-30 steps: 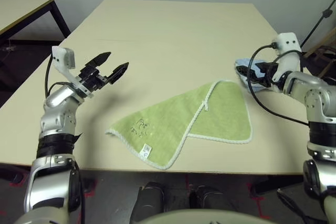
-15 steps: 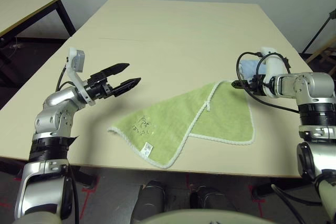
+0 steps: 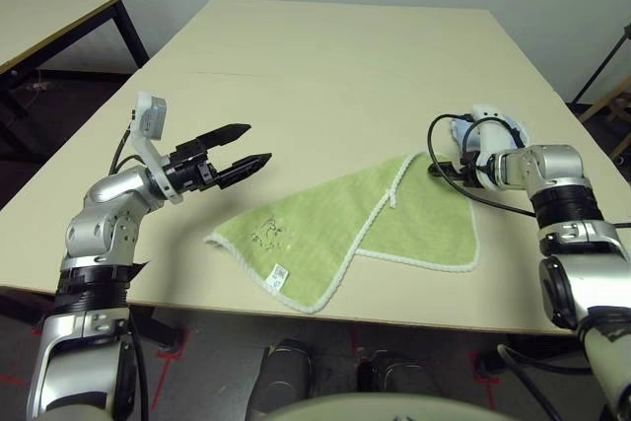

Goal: Fold the towel and set it aside.

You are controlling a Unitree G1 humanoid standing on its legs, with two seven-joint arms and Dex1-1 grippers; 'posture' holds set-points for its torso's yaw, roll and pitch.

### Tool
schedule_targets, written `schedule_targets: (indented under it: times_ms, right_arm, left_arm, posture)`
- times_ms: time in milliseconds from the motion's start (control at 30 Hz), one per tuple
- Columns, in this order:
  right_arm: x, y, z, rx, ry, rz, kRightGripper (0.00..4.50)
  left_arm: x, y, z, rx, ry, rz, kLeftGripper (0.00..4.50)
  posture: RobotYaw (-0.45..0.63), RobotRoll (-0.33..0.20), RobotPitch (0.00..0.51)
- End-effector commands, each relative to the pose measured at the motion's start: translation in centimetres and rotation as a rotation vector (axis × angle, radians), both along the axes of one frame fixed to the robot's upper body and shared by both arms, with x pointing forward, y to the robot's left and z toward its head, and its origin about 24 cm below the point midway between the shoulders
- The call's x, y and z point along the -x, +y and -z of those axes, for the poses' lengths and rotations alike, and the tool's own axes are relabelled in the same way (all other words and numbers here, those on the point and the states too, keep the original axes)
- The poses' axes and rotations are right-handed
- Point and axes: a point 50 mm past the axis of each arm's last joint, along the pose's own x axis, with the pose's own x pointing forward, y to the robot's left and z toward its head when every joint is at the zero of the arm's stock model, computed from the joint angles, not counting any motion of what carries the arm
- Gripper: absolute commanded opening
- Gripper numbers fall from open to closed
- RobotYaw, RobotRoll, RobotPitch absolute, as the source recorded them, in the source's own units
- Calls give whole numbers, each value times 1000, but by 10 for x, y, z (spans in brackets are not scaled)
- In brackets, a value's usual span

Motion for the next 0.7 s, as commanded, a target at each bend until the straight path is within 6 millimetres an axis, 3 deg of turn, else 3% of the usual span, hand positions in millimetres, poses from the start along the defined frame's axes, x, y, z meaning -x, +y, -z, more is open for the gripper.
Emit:
schedule_targets:
  times_ms: [33, 67, 167, 300, 500, 700]
  right_arm:
    - [0, 4, 9, 7, 32, -9, 4478]
    - [0, 5, 10, -3, 37, -8, 4478]
    - [0, 8, 11, -25, 38, -11, 3879]
    - [0, 11, 8, -47, 35, -25, 2471]
    - [1, 23, -20, -56, -33, -105, 160]
    - [6, 43, -75, -23, -183, -270, 36]
  left_arm:
    - [2, -2, -1, 5, -1, 7, 4500]
    - [2, -2, -1, 3, 1, 5, 4500]
    - [3, -3, 2, -15, 17, -7, 4500]
    - [6, -7, 6, -37, 59, 13, 4500]
    - [16, -16, 16, -67, 142, 91, 4500]
    - [22, -27, 19, -66, 198, 163, 4500]
  posture:
    - [187, 0, 26]
    - [188, 0, 26]
    - [185, 0, 25]
    - [181, 0, 24]
    - [171, 0, 28]
    - [154, 0, 33]
